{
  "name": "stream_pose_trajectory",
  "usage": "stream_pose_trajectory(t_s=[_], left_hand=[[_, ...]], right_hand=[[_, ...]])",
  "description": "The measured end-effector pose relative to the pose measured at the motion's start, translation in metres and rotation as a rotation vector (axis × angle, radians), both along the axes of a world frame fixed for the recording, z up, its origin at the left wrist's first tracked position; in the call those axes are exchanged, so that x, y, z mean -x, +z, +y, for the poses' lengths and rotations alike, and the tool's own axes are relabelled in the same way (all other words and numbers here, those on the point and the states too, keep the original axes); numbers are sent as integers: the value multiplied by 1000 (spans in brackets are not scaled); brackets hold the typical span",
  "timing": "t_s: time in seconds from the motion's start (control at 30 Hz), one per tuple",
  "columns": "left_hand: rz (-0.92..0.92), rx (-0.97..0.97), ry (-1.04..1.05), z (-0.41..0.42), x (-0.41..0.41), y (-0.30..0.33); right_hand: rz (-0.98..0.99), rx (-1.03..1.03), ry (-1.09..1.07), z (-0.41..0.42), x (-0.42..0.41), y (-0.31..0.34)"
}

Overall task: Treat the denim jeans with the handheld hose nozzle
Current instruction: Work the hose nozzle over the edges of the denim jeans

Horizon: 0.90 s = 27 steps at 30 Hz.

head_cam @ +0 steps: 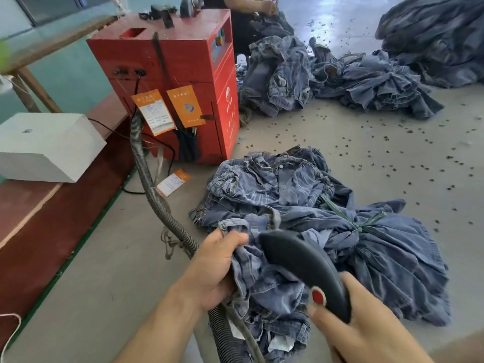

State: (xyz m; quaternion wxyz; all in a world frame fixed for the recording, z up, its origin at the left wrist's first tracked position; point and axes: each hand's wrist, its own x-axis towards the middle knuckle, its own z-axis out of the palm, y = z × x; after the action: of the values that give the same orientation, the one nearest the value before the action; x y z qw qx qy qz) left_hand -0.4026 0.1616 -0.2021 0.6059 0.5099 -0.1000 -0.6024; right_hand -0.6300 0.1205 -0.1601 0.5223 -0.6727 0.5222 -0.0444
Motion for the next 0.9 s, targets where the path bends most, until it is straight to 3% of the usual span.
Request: stream_pose_trajectory(t_s=[0.17,0.27,0.37,0.5,0.53,0.63,0.7,0.8,0.9], left_hand=[[-77,-10,38,2,0,-2],[-170,-20,34,-1,0,-4],[-233,-80,18,-4,2,-9],[-295,-135,-104,4,4,-8],[-393,-129,-185,6,6,-7],[-978,-175,-328,7,7,-9],[-1141,-163,-328,5,7,-12],[-1182,-153,-340,3,6,-12],[-1033,-53,-336,2,10,-7]], right_hand=[[-43,70,-227,-29,8,9],[20,97,-215,-19,15,7],[62,85,-55,4,2,4],[4,107,-239,-20,-1,9],[-2,122,-272,-26,3,13],[-2,233,-256,-26,13,22],[0,246,-172,-18,12,27],[41,203,-16,-5,6,27],[69,163,88,7,-4,21]])
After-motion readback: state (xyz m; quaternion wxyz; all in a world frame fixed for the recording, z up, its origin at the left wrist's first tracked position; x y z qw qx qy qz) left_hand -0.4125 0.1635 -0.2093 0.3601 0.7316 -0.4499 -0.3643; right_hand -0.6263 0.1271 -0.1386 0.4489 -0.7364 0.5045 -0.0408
